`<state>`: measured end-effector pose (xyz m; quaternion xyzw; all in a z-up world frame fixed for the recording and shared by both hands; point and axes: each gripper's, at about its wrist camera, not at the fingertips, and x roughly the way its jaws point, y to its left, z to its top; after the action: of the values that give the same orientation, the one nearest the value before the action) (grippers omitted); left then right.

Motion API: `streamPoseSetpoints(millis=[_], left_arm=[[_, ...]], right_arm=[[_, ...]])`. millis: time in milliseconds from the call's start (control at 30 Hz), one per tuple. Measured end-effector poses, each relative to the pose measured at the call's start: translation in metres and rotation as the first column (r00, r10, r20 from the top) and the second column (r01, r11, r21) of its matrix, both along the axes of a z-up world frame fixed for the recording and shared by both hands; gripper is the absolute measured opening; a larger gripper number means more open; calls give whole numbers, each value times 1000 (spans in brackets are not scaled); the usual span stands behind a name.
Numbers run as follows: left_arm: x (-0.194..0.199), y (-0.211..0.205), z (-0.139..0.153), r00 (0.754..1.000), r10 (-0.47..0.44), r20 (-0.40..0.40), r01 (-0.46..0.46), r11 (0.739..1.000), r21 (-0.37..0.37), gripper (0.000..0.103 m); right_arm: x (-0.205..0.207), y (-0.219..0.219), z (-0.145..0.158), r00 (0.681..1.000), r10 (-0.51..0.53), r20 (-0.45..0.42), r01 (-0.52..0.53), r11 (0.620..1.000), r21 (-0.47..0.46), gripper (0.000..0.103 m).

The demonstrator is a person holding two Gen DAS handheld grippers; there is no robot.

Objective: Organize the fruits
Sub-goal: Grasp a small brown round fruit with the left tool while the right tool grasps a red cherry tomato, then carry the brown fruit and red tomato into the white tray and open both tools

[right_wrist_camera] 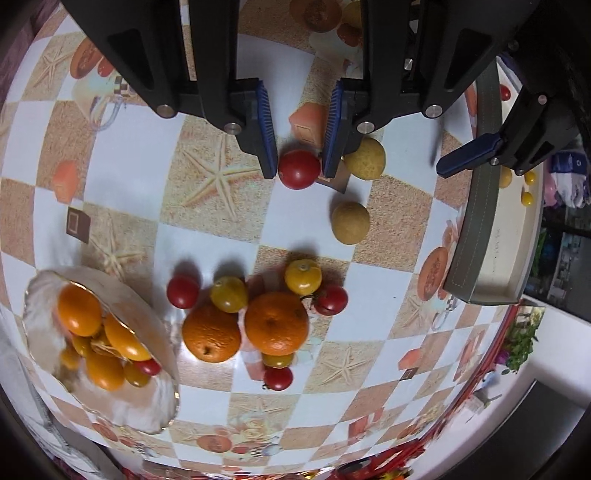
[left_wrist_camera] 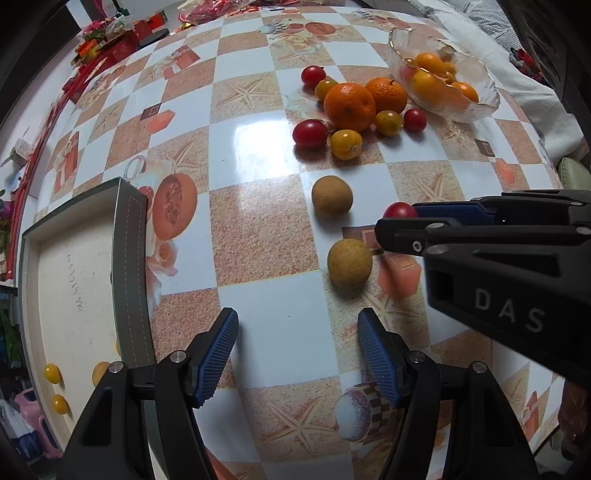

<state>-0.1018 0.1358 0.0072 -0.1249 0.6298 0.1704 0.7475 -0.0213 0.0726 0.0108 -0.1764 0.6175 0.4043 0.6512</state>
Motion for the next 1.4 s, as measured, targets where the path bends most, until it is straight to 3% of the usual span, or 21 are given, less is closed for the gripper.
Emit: streamPoseSetpoints(millis=[567,700,833,1033,1400], left_arm=[[27,2,-2,1000,-9,30,9,1000,3,68],[36,4,-4,999,-12,34,12,1000,-10,42],[44,2,-4,998,-29,49,30,999,-20,26],[32,-7,1,998,-27,59,30,998,-60,26],[-24,-10,18,998,-5,68,11,996,-91,26]], right_arm=[[23,-52,9,985,-172,-17,172,985,13,24],[19,-62,11,982,-188,-24,188,982,10,24],[15,-70,11,978,-207,-33,207,978,3,24],[4,-84,12,972,-232,-45,232,973,-7,24],[-18,-95,15,967,-247,-61,246,969,-22,24]])
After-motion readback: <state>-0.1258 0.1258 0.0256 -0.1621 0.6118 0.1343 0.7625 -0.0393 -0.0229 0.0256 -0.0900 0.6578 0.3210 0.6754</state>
